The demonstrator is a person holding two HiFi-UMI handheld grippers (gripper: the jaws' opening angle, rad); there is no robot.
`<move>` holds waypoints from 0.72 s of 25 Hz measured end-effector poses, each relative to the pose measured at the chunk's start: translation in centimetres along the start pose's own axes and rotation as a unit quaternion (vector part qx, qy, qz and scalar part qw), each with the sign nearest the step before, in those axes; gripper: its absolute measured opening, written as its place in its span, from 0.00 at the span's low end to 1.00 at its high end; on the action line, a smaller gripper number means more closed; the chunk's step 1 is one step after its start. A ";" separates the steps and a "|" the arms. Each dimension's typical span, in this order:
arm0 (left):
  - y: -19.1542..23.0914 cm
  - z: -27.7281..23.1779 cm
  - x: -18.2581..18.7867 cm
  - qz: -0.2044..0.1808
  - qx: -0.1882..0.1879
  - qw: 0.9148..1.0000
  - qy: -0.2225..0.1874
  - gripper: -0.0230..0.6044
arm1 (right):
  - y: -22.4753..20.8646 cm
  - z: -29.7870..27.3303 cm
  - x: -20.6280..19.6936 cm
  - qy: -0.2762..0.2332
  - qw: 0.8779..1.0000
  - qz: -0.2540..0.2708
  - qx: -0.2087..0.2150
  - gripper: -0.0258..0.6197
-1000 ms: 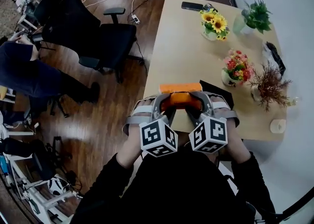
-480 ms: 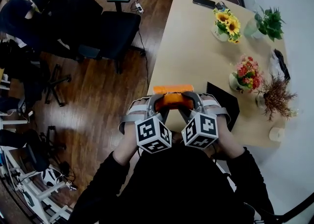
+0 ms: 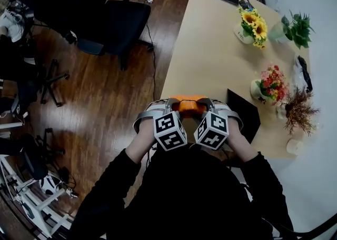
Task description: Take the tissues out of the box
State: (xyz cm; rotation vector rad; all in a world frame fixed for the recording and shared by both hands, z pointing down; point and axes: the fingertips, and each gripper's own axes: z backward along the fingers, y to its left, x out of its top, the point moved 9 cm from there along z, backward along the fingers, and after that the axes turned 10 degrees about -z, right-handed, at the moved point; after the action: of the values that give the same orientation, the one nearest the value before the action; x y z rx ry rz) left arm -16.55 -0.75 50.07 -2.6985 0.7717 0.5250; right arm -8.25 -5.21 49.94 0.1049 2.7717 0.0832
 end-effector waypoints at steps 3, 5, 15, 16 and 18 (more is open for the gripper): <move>0.7 -1.1 0.0 -0.002 -0.022 1.000 -0.001 0.28 | -0.6 -1.2 -0.2 0.017 1.000 -0.014 0.013 0.32; 1.1 -1.6 0.2 -0.007 -0.029 1.000 0.004 0.28 | -1.1 -1.8 -0.3 0.027 0.999 -0.022 0.018 0.32; 2.1 -3.1 0.3 -0.015 -0.073 0.997 0.026 0.27 | -1.7 -3.1 -0.4 0.045 0.997 -0.036 0.044 0.31; 2.2 -3.3 0.2 -0.015 -0.076 0.997 0.030 0.27 | -1.8 -3.2 -0.4 0.044 0.997 -0.038 0.047 0.31; 2.3 -3.7 0.1 -0.013 -0.080 0.996 0.033 0.27 | -2.0 -3.4 -0.4 0.043 0.997 -0.042 0.053 0.31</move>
State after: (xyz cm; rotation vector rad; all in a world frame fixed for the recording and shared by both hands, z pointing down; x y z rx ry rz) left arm -16.84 -4.01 52.92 -2.8823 0.7390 0.5145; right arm -9.25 -7.37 53.13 0.0112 2.8611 -0.0841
